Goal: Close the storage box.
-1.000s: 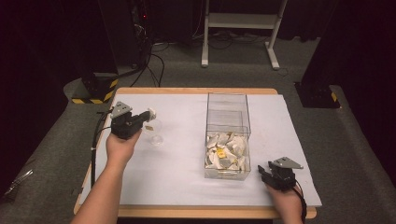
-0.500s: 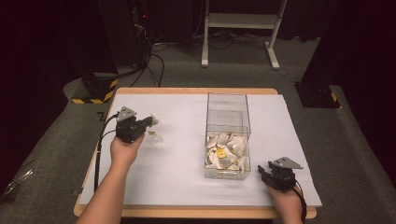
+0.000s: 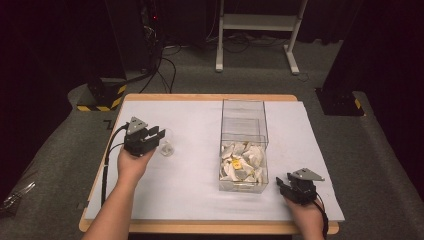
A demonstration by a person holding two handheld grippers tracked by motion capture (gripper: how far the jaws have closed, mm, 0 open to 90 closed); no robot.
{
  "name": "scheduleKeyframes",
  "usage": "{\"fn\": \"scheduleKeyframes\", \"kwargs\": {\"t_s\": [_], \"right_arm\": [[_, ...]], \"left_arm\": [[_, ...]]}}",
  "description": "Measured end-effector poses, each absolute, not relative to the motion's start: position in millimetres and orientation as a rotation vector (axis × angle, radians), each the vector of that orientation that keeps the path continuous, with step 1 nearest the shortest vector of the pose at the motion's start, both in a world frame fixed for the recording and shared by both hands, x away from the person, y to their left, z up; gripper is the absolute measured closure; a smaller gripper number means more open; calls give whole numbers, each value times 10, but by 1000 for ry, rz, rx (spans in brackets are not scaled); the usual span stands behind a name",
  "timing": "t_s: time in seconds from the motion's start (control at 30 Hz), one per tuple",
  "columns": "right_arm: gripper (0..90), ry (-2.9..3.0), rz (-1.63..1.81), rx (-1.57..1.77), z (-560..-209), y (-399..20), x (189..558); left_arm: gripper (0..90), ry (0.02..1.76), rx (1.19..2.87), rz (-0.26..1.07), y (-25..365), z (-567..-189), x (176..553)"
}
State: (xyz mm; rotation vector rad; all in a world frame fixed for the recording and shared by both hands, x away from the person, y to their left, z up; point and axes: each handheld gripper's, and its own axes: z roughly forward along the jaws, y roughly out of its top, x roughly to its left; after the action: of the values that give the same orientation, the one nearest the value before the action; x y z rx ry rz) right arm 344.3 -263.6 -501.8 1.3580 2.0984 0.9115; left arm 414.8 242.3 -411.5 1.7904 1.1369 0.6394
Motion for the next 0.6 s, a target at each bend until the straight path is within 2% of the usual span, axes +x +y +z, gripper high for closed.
{"fn": "scheduleKeyframes", "kwargs": {"t_s": [0.23, 0.6], "right_arm": [[517, 2099, 909, 1357, -5018, -2635, 3444], [516, 2099, 903, 1353, -5020, -2633, 3446]], "left_arm": [[580, 1123, 1801, 625, 2450, -4137, 4049], [550, 1121, 1819, 630, 2550, -4187, 3884]]}}
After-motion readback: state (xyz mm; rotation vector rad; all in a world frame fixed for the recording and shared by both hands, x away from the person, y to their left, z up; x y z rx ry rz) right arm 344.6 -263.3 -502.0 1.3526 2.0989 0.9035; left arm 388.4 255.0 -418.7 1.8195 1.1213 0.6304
